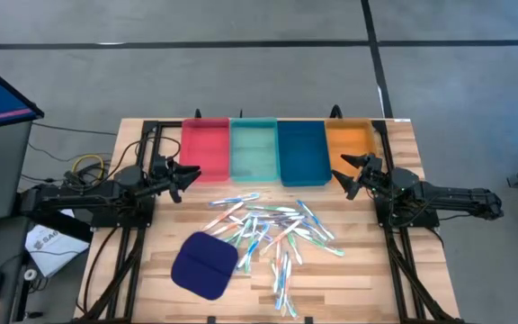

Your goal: Pick & Place Toothbrushes

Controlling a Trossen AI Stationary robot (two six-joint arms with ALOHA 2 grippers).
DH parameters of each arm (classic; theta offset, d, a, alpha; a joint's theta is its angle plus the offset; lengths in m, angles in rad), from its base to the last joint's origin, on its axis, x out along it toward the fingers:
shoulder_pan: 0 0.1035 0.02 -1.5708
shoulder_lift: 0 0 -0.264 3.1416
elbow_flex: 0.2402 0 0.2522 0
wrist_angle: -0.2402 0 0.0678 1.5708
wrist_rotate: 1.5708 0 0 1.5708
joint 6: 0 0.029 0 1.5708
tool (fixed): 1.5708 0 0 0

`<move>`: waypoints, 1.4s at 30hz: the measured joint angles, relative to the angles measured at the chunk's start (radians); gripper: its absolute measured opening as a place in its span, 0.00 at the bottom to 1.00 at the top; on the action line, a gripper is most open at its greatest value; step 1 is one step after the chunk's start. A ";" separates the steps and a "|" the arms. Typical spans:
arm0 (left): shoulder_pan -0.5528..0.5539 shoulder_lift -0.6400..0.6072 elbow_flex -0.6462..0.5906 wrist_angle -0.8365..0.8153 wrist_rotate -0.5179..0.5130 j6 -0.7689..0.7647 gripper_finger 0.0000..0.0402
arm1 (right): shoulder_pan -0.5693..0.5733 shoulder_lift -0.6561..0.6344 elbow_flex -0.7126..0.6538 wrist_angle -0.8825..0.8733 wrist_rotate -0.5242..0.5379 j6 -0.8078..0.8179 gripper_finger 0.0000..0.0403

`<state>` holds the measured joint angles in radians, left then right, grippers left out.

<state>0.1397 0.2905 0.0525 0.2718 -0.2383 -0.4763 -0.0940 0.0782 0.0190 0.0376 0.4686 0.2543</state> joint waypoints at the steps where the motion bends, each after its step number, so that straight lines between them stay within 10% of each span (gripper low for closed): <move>1: 0.000 0.000 0.000 0.000 0.000 0.000 0.32 | 0.000 0.000 0.000 0.000 0.000 0.000 0.93; 31: 0.000 0.000 0.000 0.170 -0.029 -0.005 0.32 | 0.000 0.000 0.000 0.000 0.000 0.000 0.93; 42: 0.000 0.001 0.001 0.425 -0.015 -0.363 0.32 | 0.000 0.000 0.000 0.000 0.000 0.000 0.93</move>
<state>0.1397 0.2914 0.0532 0.6963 -0.2529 -0.8392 -0.0944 0.0781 0.0190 0.0373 0.4686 0.2546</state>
